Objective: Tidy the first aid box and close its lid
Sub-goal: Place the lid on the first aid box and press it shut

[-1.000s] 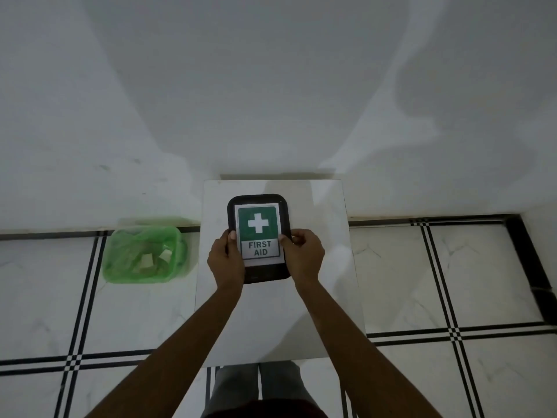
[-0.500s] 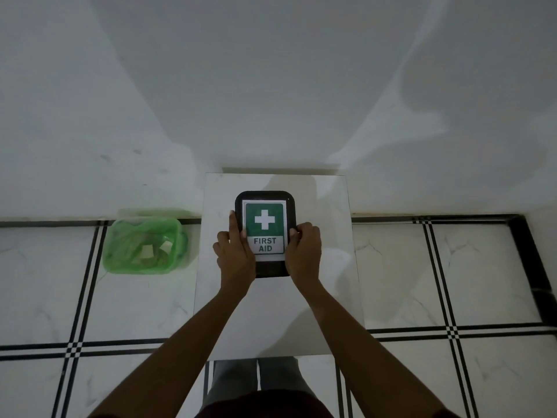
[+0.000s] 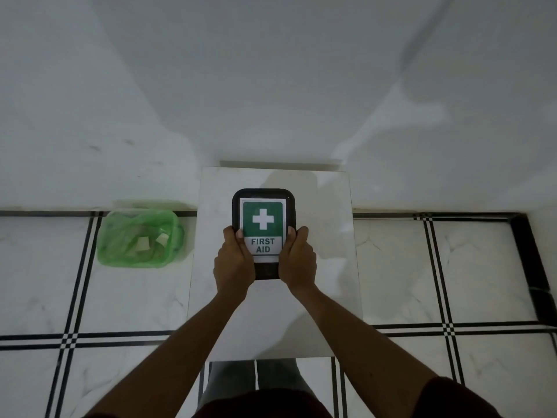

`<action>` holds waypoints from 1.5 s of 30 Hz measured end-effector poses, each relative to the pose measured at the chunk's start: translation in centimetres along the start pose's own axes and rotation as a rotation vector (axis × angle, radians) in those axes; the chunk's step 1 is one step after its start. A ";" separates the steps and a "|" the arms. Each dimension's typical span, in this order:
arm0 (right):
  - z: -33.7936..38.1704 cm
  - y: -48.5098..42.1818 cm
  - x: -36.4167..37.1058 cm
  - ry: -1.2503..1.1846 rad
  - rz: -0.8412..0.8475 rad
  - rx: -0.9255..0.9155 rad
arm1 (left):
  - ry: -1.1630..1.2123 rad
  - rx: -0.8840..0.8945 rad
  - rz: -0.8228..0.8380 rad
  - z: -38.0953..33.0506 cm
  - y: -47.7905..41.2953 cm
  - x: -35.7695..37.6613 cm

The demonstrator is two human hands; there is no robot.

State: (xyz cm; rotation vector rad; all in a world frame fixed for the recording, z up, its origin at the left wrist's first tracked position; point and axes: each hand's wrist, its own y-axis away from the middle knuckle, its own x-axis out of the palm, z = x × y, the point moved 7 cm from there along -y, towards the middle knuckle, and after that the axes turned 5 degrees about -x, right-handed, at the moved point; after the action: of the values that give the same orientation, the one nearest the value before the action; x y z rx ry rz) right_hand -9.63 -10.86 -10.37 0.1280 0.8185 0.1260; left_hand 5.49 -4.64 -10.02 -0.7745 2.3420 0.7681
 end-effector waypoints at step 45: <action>3.1 -2.7 -0.1 0.062 -0.048 -0.263 | 0.286 -0.265 -0.045 -0.7 -2.9 0.8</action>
State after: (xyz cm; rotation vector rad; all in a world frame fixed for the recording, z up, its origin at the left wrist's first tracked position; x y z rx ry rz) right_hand -7.25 -13.77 -8.64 -0.1440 0.8588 0.1914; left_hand 6.64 -7.34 -11.08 -1.1100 2.4910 1.0196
